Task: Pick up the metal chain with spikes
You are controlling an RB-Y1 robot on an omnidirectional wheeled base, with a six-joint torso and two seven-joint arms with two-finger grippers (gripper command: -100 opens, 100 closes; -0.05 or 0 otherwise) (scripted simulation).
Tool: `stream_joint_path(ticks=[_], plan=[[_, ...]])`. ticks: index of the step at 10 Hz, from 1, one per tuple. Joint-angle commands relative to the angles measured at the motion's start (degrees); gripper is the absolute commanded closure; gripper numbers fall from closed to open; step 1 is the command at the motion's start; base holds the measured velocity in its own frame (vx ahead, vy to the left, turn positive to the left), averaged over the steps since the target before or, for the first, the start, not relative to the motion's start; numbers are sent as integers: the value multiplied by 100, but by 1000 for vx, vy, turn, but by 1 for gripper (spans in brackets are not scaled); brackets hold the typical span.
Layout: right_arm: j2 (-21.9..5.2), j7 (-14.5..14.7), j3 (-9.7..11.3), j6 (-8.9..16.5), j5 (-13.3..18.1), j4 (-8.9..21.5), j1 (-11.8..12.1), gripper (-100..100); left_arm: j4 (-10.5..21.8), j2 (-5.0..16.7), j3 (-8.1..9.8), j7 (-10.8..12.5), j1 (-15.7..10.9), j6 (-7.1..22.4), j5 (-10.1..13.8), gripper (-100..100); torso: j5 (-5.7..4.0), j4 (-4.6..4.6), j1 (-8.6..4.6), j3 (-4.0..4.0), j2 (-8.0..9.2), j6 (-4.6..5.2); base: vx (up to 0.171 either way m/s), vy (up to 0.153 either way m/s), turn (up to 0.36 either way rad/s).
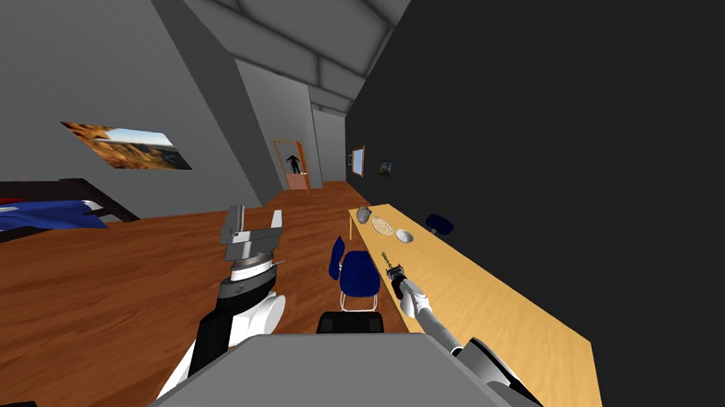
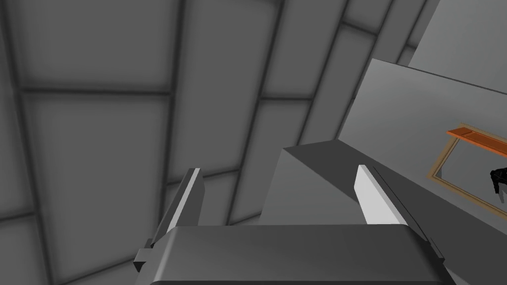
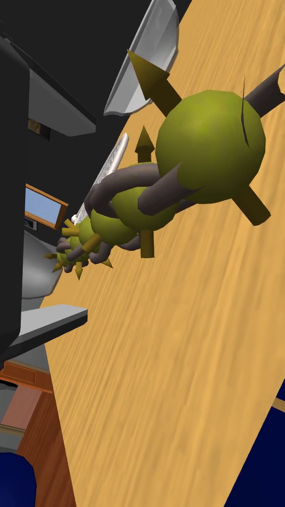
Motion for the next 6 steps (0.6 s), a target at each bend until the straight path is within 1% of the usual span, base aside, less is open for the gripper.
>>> stream_joint_path(ticks=[1, 2, 3, 4, 5, 6], plan=[[-3, -286, 105, 216, 272, -132, 104, -100, 0, 0, 0, 0, 0, 0, 0, 0, 0, 0, 0, 0, 0, 0, 5, -53, 151], [-3, -446, 105, 216, 272, -132, 104, -100, 0, 0, 0, 0, 0, 0, 0, 0, 0, 0, -2, 0, 0, -2, 4, -47, 75], [-3, -487, 105, 216, 272, -132, 104, -100, 0, 0, 0, 0, 0, 0, 0, 0, 0, 0, 0, 0, 0, 0, -1, -20, -15], [-10, -719, 209, 406, 492, -251, 193, -100, 0, 0, 0, 0, 0, 0, 0, 0, 2, 0, 8, 0, 1, 1, -20, -34, 122], [-10, -837, 209, 406, 492, -251, 193, -100, 0, 0, 0, 0, -1, 0, 0, 0, 1, 1, 5, 4, 8, -1, -23, -32, 91], [-17, -1017, 312, 597, 713, -371, 281, -100, 0, 0, 0, 0, 0, 0, 0, 0, 1, 2, 7, 5, 9, 0, -26, -39, 112]])
